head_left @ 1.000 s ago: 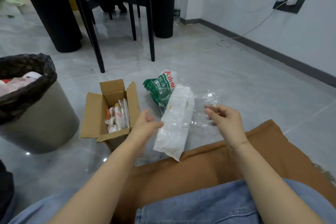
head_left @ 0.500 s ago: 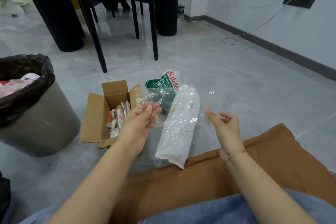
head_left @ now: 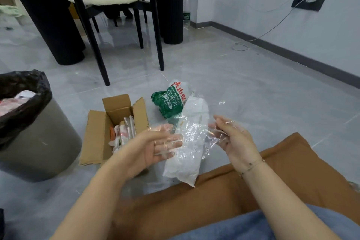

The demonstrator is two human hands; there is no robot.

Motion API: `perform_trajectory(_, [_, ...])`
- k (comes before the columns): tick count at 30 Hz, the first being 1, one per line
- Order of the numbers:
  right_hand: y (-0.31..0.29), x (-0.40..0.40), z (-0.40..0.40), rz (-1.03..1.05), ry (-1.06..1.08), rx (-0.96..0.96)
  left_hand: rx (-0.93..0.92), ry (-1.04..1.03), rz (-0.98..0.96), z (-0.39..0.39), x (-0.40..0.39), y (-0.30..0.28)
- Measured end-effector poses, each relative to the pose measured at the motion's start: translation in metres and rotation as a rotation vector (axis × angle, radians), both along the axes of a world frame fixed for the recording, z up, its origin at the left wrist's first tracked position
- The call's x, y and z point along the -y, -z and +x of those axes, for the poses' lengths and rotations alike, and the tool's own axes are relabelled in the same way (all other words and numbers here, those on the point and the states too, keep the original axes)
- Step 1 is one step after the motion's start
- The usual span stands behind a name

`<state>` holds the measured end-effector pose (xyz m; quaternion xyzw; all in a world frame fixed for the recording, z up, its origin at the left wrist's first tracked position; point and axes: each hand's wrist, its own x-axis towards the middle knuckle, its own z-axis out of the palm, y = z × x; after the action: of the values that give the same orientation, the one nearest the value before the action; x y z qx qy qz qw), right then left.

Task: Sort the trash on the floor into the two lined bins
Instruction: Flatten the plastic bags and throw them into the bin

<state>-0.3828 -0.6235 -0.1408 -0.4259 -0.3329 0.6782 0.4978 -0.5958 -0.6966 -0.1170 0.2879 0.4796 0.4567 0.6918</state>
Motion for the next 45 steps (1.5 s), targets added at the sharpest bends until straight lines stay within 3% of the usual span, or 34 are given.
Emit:
perform_trajectory(3, [-0.006, -0.001, 0.005, 0.048, -0.237, 0.157, -0.008, 0.031, -0.028, -0.010, 0.000, -0.006])
perform_trajectory(8, [-0.002, 0.003, -0.004, 0.111, -0.408, 0.319, -0.302, 0.039, -0.052, 0.009, -0.002, 0.004])
perform_trajectory(13, [0.002, 0.005, -0.008, 0.171, -0.469, 0.336, -0.240, 0.180, -0.214, 0.014, -0.003, 0.009])
perform_trajectory(17, [0.002, 0.008, -0.008, 0.175, -0.467, 0.433, -0.176, 0.039, -0.142, 0.017, -0.005, 0.016])
perform_trajectory(20, [0.002, 0.007, -0.008, 0.161, -0.459, 0.472, -0.284, -0.066, -0.014, 0.013, -0.008, 0.017])
perform_trajectory(25, [-0.003, 0.007, -0.007, 0.120, -0.412, 0.229, -0.386, -0.125, 0.129, 0.007, -0.009, 0.015])
perform_trajectory(32, [-0.004, 0.008, -0.011, -0.044, -0.357, -0.015, -0.163, -0.281, 0.075, -0.005, -0.011, 0.011])
perform_trajectory(35, [-0.005, 0.006, -0.008, 0.064, -0.303, 0.077, -0.012, -0.277, -0.048, -0.008, -0.008, 0.008])
perform_trajectory(38, [-0.003, 0.005, -0.007, 0.150, -0.253, 0.231, 0.069, -0.142, -0.119, -0.009, -0.003, 0.000])
perform_trajectory(42, [0.000, 0.009, -0.010, 0.396, -0.170, 0.440, -0.158, 0.056, -0.053, 0.000, 0.000, -0.004])
perform_trajectory(45, [0.000, 0.009, -0.010, 0.427, -0.144, 0.444, -0.284, 0.107, -0.009, 0.003, -0.002, 0.011])
